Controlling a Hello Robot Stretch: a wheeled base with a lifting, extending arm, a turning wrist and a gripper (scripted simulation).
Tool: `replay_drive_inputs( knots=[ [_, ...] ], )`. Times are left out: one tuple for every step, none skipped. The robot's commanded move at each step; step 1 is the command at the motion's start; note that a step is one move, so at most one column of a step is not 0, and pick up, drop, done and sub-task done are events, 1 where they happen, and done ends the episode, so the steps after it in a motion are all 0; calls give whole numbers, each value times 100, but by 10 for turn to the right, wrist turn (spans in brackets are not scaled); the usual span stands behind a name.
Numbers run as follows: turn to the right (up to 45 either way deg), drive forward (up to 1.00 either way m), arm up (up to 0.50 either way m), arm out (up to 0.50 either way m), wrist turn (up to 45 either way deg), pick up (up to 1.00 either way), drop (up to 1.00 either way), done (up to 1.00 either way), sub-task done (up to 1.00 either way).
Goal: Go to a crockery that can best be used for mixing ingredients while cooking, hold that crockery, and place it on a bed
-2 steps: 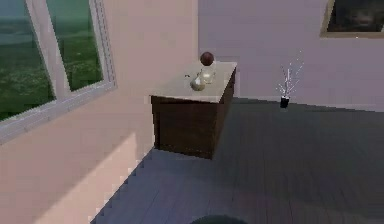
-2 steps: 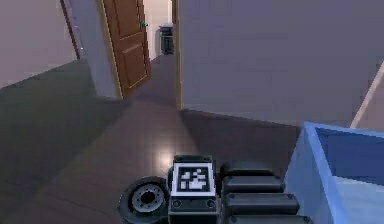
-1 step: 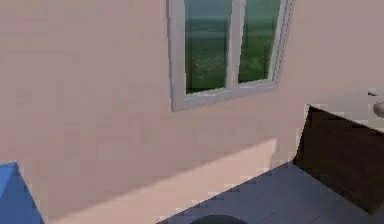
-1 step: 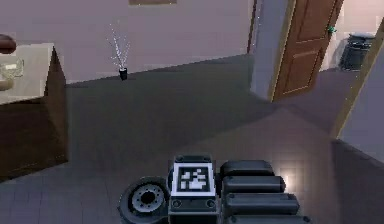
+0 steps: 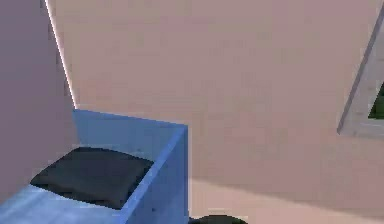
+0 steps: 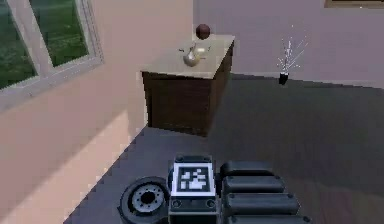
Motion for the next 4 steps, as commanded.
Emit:
replay_drive_inputs(
  knots=[
    [-450,0,0,0,0,0,0,0,0],
    [-180,0,0,0,0,0,0,0,0],
    [450,0,0,0,0,0,0,0,0],
    [450,0,0,0,0,0,0,0,0]
  ],
)
